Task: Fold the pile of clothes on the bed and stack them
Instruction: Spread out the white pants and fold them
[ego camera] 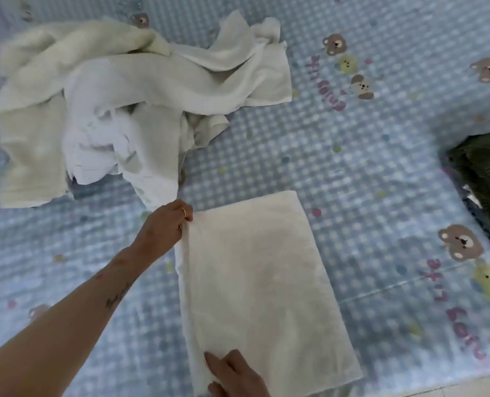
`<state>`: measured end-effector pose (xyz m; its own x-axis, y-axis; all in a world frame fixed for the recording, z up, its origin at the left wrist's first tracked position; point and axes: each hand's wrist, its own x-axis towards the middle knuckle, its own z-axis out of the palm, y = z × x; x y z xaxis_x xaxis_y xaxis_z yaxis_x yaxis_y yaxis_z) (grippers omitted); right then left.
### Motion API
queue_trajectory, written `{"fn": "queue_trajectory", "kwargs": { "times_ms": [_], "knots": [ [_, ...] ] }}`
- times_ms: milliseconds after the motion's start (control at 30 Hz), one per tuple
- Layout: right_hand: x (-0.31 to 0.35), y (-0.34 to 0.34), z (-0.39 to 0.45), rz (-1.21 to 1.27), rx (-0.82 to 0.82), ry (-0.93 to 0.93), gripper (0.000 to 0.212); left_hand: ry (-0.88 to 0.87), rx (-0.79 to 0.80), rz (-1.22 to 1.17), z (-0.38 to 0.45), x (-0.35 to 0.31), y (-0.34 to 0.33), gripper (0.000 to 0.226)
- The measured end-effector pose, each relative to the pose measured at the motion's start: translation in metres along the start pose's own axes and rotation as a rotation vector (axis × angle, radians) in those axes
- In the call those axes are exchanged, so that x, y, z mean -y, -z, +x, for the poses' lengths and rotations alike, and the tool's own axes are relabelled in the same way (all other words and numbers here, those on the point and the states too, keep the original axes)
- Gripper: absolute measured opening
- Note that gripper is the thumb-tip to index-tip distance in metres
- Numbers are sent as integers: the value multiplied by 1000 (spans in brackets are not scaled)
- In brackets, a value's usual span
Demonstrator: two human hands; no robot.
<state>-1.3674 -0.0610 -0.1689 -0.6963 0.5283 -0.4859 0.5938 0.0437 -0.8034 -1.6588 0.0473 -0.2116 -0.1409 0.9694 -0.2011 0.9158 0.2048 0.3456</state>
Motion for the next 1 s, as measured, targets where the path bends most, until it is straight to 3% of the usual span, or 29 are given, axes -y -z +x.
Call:
{"fn": "queue_trajectory", "kwargs": {
  "times_ms": [100,133,200,233,300,367,433,500,567,633,700,767,800,900,1000],
  "knots": [
    [6,-22,19,-22,184,19,38,85,-38,-16,-22,20,-15,21],
    [3,-23,25,-158,265,27,41,145,-15,-26,-28,22,-21,24],
    [-2,-19,33,-363,65,64,48,307,-4,-99,-44,17,-36,38],
    [-7,-11,35,-352,-25,105,44,357,-50,-171,-55,8,-48,42],
    [-19,6,55,-427,-115,182,44,235,-153,-172,-80,-21,-70,47],
    [-36,34,77,-671,-97,152,49,42,-55,-38,-106,-42,-97,50],
    [-60,63,95,-873,-44,124,50,81,10,15,-120,-45,-114,55],
    [-78,96,105,-965,-29,40,56,203,16,52,-128,-40,-122,59],
    [-86,129,109,-969,-159,-70,65,370,-12,-81,-139,-43,-125,65],
    [-78,150,119,-933,-281,-133,62,668,-81,-360,-158,-64,-127,72],
    [-66,161,141,-897,-312,-69,53,1035,-108,-631,-177,-95,-127,93],
    [-50,175,175,-934,-191,15,56,1273,-22,-755,-191,-117,-128,122],
    [-44,180,194,-971,-96,28,59,1296,20,-811,-196,-122,-128,128],
    [-33,184,242,-1058,190,-45,64,1326,121,-929,-200,-114,-123,107],
    [-37,191,248,-1082,223,-58,52,1282,274,-859,-200,-98,-113,87]
  ]
}}
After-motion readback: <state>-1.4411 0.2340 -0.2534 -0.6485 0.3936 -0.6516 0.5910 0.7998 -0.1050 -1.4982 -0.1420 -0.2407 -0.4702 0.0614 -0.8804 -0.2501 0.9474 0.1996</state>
